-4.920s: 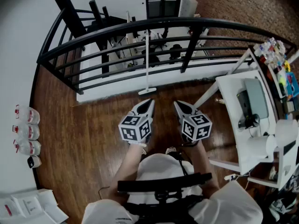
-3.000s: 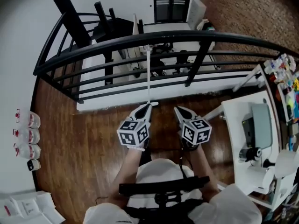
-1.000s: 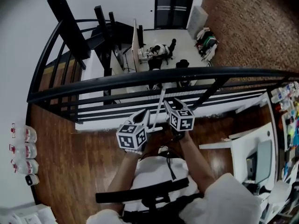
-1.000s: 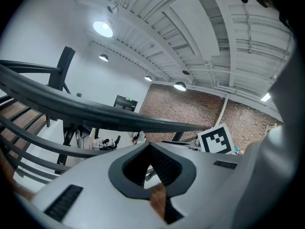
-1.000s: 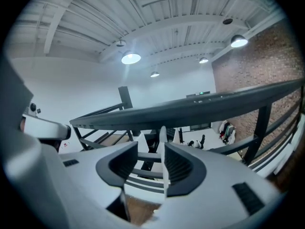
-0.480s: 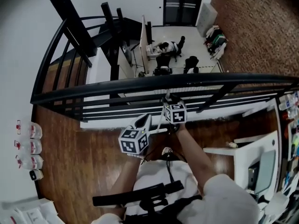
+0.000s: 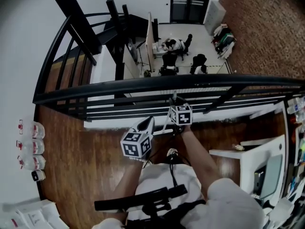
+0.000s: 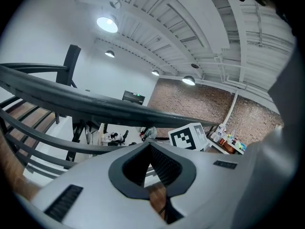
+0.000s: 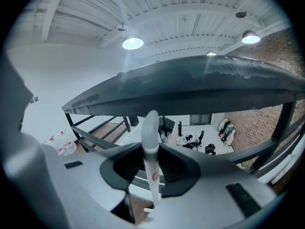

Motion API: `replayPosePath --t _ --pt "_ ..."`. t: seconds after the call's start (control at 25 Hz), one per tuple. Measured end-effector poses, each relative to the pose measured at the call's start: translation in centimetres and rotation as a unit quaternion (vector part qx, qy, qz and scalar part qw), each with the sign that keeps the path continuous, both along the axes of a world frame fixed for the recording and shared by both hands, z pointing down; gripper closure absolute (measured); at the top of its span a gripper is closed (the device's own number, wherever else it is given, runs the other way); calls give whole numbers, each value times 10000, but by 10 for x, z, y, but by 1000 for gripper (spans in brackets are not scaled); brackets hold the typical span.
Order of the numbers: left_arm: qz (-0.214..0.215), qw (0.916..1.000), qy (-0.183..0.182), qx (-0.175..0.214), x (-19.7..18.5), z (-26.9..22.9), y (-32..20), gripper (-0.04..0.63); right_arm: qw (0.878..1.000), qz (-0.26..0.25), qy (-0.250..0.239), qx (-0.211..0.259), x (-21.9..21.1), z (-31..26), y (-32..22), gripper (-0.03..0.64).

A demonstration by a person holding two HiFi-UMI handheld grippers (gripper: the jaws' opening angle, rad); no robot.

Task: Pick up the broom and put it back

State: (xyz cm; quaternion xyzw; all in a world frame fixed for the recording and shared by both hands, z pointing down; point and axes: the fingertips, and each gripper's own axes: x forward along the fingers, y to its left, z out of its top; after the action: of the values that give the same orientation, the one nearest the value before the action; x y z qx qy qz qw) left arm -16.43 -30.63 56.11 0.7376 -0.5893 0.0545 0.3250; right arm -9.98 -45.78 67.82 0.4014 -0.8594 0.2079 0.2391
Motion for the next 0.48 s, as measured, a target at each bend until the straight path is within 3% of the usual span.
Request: replayPosePath --t 0.48 --pt "527 9983 144 183 18 -8 22 607 9994 -173 39 295 22 -38 75 490"
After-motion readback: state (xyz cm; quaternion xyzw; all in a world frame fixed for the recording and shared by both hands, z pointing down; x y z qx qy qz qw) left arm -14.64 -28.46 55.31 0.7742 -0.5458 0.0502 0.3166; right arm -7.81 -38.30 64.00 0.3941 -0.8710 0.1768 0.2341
